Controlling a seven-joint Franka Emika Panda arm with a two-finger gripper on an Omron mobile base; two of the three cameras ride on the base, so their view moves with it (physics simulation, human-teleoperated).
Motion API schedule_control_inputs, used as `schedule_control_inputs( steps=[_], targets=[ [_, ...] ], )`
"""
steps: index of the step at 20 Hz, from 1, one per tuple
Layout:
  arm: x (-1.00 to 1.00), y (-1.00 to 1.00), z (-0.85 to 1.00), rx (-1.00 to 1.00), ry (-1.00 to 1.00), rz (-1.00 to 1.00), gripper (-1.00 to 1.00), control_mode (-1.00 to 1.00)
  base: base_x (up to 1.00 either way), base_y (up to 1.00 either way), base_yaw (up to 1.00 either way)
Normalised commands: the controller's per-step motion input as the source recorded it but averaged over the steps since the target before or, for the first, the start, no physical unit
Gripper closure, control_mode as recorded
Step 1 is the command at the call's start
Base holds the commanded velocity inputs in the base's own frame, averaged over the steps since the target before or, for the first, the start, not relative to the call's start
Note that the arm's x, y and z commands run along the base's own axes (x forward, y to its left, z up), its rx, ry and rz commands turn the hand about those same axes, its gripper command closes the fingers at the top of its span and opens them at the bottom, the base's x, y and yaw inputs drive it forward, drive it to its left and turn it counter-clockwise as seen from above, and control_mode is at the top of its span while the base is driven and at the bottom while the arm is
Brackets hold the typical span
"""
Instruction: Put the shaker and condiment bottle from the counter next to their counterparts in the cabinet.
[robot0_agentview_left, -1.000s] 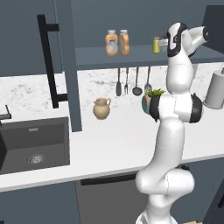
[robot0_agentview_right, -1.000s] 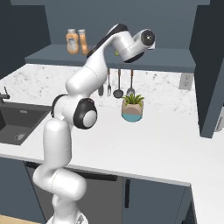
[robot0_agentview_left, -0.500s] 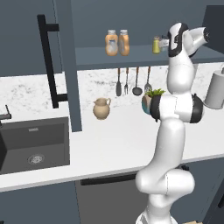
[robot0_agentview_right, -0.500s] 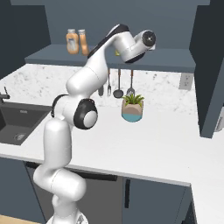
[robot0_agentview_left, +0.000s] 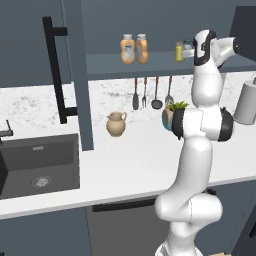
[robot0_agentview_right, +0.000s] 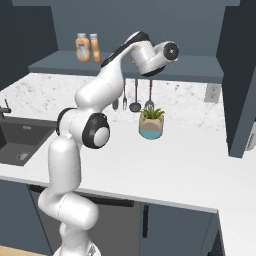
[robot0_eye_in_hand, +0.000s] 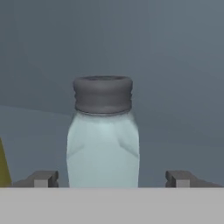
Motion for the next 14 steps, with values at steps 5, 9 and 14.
schedule_control_inputs(
  steps=[5, 9, 14],
  targets=[
    [0.00, -0.15, 0.00, 0.00, -0.02, 0.00, -1.00, -1.00, 0.00, 0.00, 0.00],
    [0.00, -0.23, 0.05, 0.00, 0.00, 0.00, -1.00, -1.00, 0.00, 0.00, 0.00],
    [0.00, -0.12, 0.03, 0.00, 0.00, 0.00, -1.00, -1.00, 0.00, 0.00, 0.00]
  ],
)
